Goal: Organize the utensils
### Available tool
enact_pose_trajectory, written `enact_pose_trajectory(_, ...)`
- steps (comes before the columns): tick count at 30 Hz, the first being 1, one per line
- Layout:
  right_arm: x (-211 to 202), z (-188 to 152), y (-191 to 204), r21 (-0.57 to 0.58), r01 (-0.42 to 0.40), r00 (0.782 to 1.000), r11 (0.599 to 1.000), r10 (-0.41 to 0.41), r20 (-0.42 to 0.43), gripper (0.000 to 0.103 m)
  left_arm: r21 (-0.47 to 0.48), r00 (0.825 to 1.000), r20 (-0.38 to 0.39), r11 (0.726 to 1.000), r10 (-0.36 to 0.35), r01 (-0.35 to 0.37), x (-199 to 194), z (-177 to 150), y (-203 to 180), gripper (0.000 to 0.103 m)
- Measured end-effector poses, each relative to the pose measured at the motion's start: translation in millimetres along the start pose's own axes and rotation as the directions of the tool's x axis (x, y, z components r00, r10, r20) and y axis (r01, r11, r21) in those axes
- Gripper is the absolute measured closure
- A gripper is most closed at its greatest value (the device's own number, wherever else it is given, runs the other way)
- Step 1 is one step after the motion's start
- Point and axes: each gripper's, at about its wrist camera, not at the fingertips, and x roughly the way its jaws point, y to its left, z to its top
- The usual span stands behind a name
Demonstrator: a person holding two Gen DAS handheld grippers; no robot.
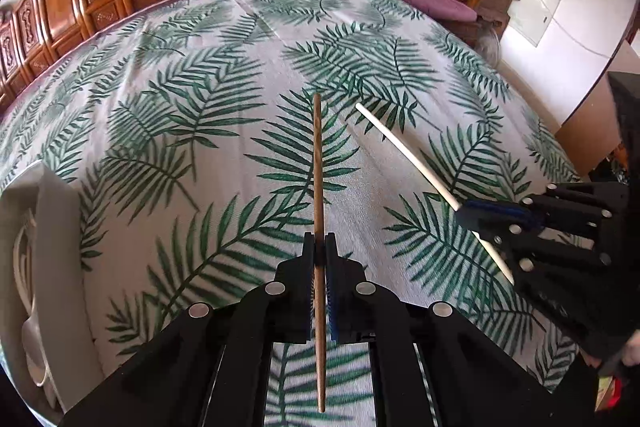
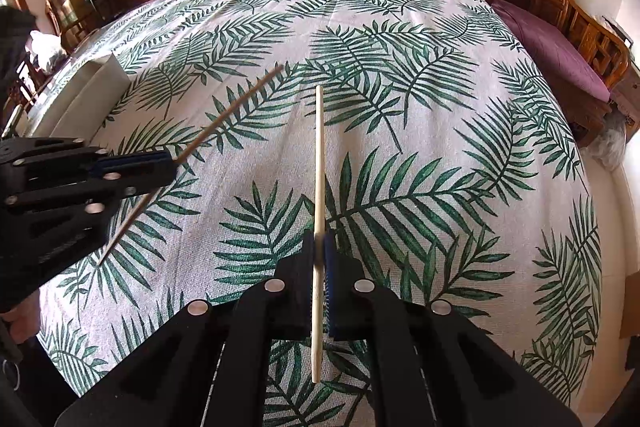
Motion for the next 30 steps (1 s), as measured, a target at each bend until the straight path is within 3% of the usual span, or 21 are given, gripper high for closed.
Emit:
enact_pose_trajectory(15,-37,18,18,-0.039,-0.015,0.996,0.999,0.018,0.085,0.097,-0.028,0.991,0.13,0.999,0.031,-0.028,-82,-23,22,0.099)
enact_pose_trajectory(30,-68,27,63,-0.124,-0.049,0.988,0.991,0.066,0.141,0.097,-0.083,0.971,0.231,0.996,0.061,-0.042,-141,-48,66,0.099)
